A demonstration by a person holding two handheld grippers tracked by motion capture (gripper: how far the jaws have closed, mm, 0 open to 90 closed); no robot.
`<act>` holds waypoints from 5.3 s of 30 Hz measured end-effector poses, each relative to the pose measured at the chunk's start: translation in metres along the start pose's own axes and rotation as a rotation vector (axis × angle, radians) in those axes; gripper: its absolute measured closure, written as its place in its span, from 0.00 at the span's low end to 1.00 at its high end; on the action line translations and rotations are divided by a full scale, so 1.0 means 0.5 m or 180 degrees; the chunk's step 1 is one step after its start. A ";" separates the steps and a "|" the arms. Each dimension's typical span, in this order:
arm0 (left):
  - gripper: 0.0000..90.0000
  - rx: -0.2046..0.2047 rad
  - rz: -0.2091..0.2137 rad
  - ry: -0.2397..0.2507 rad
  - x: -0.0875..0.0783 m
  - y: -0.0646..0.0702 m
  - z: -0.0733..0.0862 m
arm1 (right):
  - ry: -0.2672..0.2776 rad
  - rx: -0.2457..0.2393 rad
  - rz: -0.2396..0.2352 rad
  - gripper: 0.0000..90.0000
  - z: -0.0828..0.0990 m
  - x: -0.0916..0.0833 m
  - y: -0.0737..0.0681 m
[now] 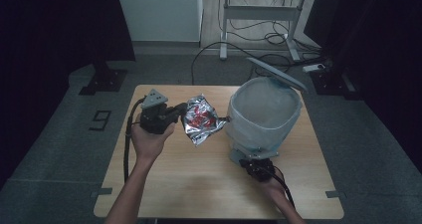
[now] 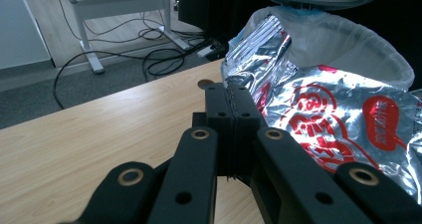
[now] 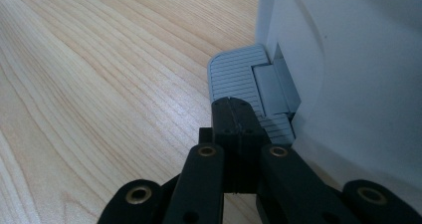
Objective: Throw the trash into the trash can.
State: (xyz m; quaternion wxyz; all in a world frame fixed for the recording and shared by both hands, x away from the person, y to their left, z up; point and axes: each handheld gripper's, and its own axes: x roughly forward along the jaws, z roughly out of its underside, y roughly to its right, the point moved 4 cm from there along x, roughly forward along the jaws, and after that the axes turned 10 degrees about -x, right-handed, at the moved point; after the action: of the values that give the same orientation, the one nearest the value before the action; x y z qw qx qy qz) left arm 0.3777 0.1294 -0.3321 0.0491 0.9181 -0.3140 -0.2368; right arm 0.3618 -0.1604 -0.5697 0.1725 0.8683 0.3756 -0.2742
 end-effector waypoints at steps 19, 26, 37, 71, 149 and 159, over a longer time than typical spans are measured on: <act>1.00 0.0082 0.0039 0.0047 0.007 0.026 -0.045 | 0.0004 0.0012 -0.0002 1.00 0.000 0.001 0.000; 1.00 0.0092 0.0060 0.0043 0.018 0.032 -0.052 | 0.0008 0.0021 -0.0009 1.00 0.000 0.001 0.001; 1.00 0.0102 0.0059 0.0032 0.029 0.037 -0.060 | 0.0011 0.0023 -0.0009 1.00 0.000 0.001 0.001; 1.00 0.0265 0.0098 -0.0003 0.077 0.081 -0.097 | 0.0012 0.0023 -0.0020 1.00 0.000 0.001 0.002; 1.00 0.0412 0.0154 -0.0205 0.220 0.121 -0.122 | 0.0029 0.0025 -0.0021 1.00 0.001 0.000 0.002; 1.00 0.0415 0.0194 -0.0246 0.248 0.129 -0.118 | 0.0031 0.0019 -0.0024 1.00 0.002 0.000 0.002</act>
State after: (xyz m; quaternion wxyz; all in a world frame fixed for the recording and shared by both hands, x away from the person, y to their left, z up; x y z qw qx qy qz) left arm 0.4549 0.0001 -0.3148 -0.0157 0.8995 -0.3582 -0.2495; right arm 0.3625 -0.1614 -0.5704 0.1671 0.8687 0.3789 -0.2717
